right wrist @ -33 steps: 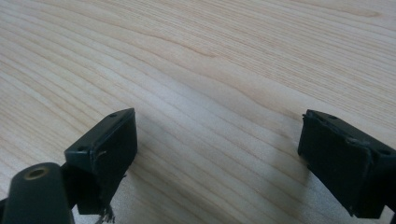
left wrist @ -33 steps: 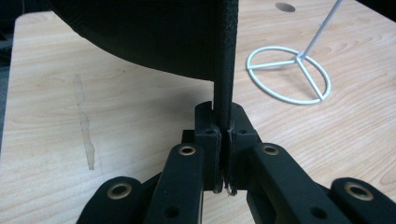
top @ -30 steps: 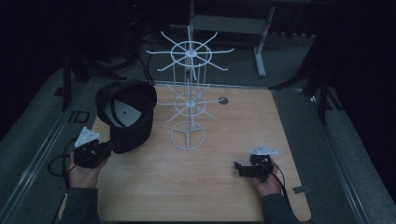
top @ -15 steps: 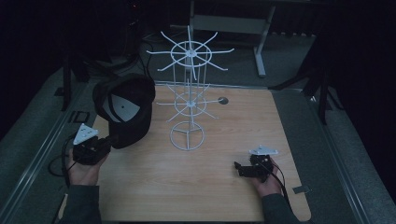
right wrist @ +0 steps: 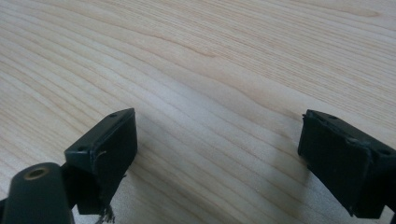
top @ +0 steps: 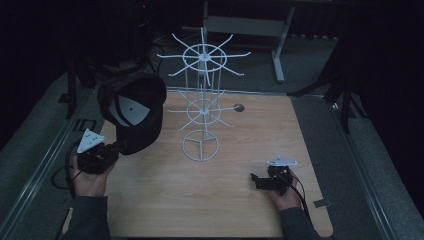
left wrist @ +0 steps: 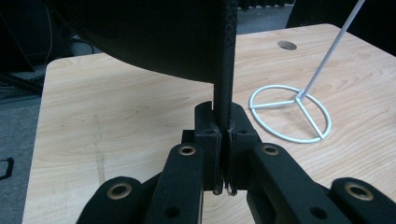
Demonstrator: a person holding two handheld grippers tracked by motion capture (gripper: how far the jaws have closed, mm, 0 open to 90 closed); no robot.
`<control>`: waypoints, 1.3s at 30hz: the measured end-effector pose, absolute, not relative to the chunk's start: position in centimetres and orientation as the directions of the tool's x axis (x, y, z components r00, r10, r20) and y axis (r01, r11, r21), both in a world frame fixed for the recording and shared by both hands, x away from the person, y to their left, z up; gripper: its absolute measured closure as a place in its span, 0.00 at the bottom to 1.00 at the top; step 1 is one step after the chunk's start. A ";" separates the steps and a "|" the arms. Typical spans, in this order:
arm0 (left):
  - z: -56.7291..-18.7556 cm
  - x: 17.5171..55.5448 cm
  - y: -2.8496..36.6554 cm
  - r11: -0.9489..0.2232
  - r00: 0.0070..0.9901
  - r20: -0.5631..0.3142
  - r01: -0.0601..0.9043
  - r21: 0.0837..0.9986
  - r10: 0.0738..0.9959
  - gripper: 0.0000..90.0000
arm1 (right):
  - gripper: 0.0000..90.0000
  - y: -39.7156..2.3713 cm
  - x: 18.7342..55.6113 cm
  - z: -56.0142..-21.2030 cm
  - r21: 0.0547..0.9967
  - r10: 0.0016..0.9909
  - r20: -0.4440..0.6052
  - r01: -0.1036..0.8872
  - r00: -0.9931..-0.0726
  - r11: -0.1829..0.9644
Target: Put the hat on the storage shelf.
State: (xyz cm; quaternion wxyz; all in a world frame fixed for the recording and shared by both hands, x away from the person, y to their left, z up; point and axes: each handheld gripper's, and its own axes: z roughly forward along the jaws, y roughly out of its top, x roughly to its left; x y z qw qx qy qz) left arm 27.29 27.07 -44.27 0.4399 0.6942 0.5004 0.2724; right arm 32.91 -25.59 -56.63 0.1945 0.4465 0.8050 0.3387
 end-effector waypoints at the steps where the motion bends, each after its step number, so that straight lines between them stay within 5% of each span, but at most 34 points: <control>1: -44.2 27.3 27.0 -0.115 0.351 -0.059 0.454 0.883 0.934 0.96 | 0.13 -25.6 32.9 -56.6 0.719 0.851 -0.010 0.587 -0.526 0.372; 39: -41.6 26.9 25.0 -0.097 0.326 -0.034 0.376 0.921 0.945 0.96 | 0.13 -25.6 32.9 -56.6 0.720 0.850 -0.012 0.586 -0.527 0.373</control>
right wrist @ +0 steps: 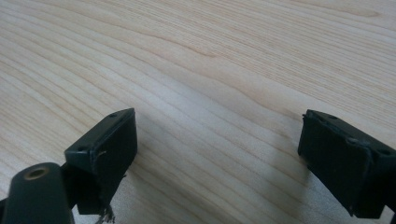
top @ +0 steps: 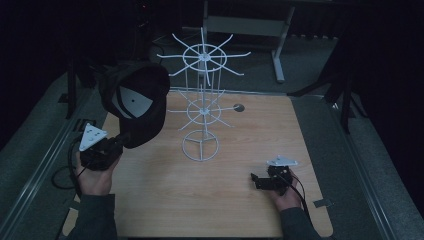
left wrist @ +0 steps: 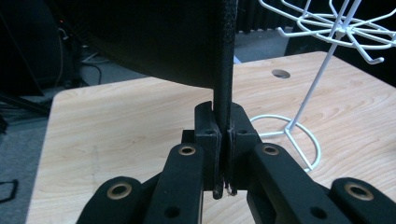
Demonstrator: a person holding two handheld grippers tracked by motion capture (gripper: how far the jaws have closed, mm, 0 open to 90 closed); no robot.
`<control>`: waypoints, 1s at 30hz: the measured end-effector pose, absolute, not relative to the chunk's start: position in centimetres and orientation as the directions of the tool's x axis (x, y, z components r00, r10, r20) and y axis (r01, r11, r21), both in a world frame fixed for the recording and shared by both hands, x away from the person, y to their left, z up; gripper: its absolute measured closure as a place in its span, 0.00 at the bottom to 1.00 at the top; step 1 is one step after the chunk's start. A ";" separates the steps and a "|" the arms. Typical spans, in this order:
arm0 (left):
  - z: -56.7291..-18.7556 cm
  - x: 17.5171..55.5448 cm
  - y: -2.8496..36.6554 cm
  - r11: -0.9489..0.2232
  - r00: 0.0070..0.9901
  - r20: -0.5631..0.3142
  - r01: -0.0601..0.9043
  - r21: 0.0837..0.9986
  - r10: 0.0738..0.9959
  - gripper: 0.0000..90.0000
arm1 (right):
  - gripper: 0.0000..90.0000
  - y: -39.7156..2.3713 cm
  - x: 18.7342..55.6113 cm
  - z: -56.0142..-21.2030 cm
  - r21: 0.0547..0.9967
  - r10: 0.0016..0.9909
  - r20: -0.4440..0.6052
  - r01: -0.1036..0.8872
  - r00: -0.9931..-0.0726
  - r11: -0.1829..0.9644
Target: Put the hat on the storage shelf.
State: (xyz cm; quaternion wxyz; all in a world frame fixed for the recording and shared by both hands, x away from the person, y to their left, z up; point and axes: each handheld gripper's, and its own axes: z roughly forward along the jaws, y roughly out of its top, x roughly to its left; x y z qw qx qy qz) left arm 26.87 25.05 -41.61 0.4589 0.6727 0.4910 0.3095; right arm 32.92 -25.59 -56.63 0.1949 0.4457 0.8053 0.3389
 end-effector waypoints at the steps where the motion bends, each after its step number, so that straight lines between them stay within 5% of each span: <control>1: -41.4 26.8 24.9 -0.103 0.327 -0.027 0.374 0.922 0.945 0.96 | 0.13 -25.6 32.9 -56.6 0.720 0.850 -0.012 0.586 -0.526 0.372; 30: -39.6 26.2 23.7 -0.112 0.266 0.028 0.308 0.945 0.964 0.96 | 0.13 -25.6 32.9 -56.6 0.720 0.850 -0.011 0.586 -0.526 0.372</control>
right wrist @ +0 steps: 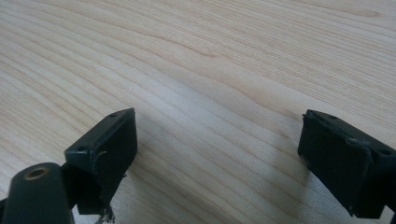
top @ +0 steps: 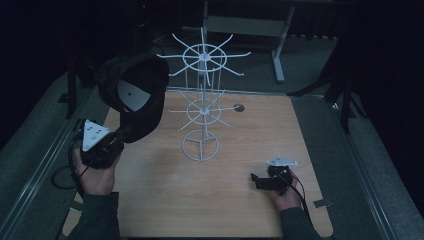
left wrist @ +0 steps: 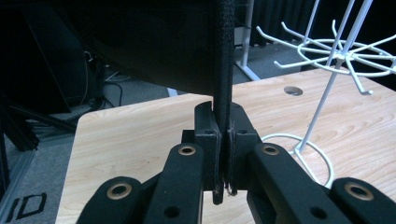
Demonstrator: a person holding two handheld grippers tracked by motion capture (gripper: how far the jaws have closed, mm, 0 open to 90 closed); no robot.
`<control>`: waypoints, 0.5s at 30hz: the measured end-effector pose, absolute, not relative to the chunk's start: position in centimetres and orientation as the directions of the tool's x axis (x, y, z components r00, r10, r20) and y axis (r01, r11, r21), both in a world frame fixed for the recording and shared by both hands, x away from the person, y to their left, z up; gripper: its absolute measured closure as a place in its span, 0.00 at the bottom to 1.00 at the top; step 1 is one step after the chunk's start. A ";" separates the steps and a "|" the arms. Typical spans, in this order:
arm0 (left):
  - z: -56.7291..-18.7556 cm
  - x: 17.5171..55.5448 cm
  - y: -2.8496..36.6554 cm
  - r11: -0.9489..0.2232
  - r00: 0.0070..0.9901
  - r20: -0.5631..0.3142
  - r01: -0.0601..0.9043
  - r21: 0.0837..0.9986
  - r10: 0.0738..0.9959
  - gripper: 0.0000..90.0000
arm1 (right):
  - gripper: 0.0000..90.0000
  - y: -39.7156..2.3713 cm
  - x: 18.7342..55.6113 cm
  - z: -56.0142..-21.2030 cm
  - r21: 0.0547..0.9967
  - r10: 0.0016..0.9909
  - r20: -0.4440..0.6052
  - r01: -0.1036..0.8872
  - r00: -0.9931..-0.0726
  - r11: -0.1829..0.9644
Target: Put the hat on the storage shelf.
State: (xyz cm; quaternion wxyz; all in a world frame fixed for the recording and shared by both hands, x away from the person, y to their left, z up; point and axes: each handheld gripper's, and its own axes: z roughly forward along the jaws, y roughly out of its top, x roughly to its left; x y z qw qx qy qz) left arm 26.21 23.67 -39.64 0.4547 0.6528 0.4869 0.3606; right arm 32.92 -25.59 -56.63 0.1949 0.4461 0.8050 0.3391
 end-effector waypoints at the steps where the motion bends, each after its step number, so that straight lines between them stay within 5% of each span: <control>1: -39.6 26.2 23.6 -0.112 0.262 0.030 0.305 0.946 0.965 0.96 | 0.13 -25.6 32.9 -56.6 0.720 0.851 -0.011 0.586 -0.526 0.372; 15: -39.0 25.3 22.7 -0.126 0.254 0.055 0.272 0.954 0.966 0.96 | 0.13 -25.6 32.9 -56.6 0.721 0.850 -0.012 0.585 -0.526 0.372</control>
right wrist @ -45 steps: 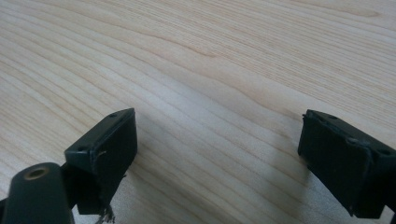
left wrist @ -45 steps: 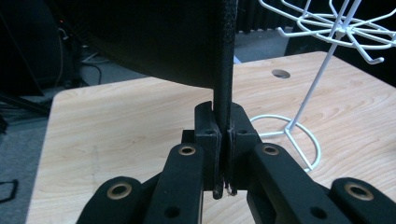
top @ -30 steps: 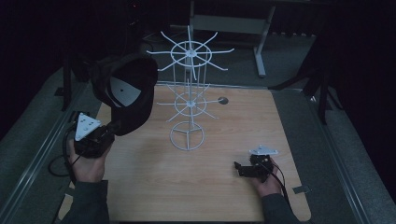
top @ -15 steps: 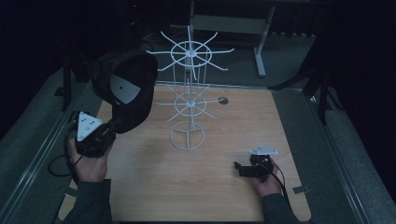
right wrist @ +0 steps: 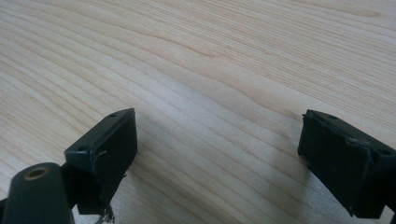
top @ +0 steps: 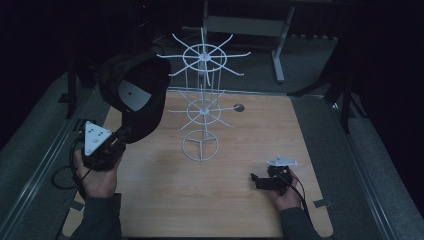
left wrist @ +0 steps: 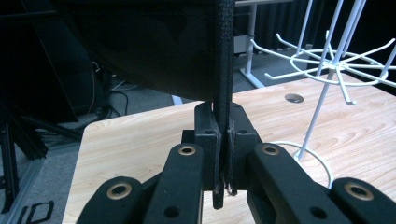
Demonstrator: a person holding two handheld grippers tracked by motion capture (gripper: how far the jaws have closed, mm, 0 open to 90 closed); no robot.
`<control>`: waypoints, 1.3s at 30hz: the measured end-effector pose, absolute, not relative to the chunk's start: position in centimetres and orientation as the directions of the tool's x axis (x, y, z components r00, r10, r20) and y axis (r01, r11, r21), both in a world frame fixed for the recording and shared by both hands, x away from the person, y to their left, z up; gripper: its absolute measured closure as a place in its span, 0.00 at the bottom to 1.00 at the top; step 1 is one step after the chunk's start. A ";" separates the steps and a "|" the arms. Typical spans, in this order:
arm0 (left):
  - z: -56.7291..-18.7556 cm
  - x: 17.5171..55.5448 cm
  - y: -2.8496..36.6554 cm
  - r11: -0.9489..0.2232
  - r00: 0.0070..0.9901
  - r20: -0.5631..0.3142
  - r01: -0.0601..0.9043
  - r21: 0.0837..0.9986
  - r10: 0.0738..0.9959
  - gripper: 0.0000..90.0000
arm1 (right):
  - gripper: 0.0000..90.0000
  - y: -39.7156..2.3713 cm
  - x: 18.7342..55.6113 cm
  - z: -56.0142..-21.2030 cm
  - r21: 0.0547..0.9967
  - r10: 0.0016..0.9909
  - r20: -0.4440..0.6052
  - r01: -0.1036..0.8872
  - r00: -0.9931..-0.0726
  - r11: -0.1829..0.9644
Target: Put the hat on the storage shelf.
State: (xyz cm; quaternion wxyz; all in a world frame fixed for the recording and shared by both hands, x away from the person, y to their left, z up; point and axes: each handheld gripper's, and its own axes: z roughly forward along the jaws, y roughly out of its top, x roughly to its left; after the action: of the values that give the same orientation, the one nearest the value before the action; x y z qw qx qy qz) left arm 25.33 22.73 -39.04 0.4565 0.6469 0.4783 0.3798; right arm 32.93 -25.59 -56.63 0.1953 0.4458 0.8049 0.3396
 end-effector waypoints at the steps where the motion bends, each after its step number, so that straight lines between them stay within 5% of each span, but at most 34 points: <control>1: -39.0 25.3 22.7 -0.125 0.254 0.054 0.270 0.955 0.966 0.96 | 0.13 -25.6 32.9 -56.6 0.721 0.850 -0.012 0.585 -0.526 0.372; 39: -37.9 23.0 21.3 -0.143 0.236 0.103 0.158 0.977 0.966 0.96 | 0.13 -25.6 32.9 -56.6 0.721 0.851 -0.011 0.586 -0.525 0.371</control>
State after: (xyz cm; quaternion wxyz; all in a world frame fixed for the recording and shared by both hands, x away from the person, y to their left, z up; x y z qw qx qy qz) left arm 23.02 21.25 -37.89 0.4759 0.6257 0.4493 0.4244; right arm 32.93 -25.58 -56.63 0.1954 0.4465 0.8044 0.3397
